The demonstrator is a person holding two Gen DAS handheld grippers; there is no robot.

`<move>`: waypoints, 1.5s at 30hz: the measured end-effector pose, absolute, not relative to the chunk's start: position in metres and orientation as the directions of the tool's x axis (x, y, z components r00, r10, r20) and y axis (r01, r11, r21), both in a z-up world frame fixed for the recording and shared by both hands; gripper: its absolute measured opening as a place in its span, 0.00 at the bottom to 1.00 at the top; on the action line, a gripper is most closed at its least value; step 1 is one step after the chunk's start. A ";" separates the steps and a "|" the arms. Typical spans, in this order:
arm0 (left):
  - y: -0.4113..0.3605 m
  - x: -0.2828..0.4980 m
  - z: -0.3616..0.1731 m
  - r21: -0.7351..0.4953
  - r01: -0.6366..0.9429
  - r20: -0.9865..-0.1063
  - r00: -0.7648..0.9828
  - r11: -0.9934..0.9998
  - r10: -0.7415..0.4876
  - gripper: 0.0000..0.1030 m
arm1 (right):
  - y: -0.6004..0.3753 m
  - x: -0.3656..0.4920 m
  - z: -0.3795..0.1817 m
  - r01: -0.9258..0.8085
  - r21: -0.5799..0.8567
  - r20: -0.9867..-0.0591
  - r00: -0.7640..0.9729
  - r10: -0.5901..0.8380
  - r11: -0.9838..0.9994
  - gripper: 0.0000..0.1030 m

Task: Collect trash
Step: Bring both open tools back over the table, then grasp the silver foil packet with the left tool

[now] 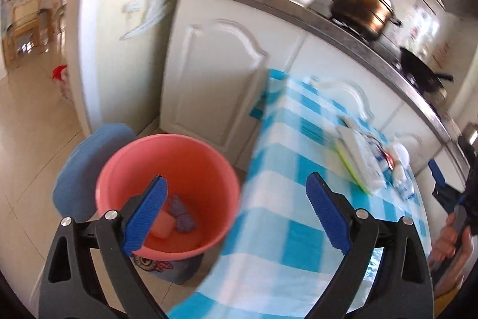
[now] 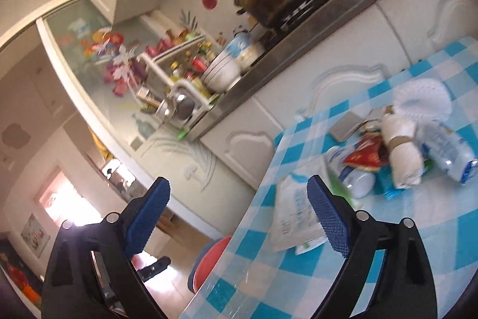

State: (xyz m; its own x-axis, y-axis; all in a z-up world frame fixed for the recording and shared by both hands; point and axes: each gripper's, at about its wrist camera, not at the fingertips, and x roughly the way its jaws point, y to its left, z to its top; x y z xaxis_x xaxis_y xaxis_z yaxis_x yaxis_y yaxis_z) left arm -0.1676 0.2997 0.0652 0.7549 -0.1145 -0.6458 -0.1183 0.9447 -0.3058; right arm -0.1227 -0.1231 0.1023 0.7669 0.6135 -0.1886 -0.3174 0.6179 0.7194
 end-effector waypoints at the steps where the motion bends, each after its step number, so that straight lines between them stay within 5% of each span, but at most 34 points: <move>1: 0.288 -0.164 0.069 -0.300 -0.095 -0.650 0.748 0.949 -0.131 0.92 | -0.141 -0.124 0.102 -0.297 0.734 -0.174 0.786 0.593 0.610 0.90; 12: 0.183 -0.140 0.091 -0.337 0.059 -0.684 0.671 0.939 -0.288 0.92 | -0.286 -0.133 0.079 -0.089 0.804 -0.164 0.917 0.364 0.587 0.90; 23: 0.093 -0.051 0.119 -0.271 0.155 -0.711 0.633 0.950 -0.306 0.92 | -0.311 -0.114 0.039 0.001 0.813 -0.265 0.890 0.370 0.582 0.90; 28: 0.034 0.020 0.112 -0.076 0.326 -0.751 0.603 0.942 -0.269 0.92 | -0.306 -0.107 0.032 -0.006 0.813 -0.278 0.875 0.397 0.582 0.90; 32: -0.012 0.065 0.085 0.245 0.496 -0.793 0.596 0.833 -0.122 0.92 | -0.309 -0.106 0.027 0.001 0.825 -0.282 0.867 0.410 0.565 0.90; 45: -0.042 0.140 0.034 0.310 0.695 -0.870 0.483 0.648 -0.102 0.92 | -0.289 -0.090 0.017 0.000 0.819 -0.326 0.823 0.465 0.574 0.90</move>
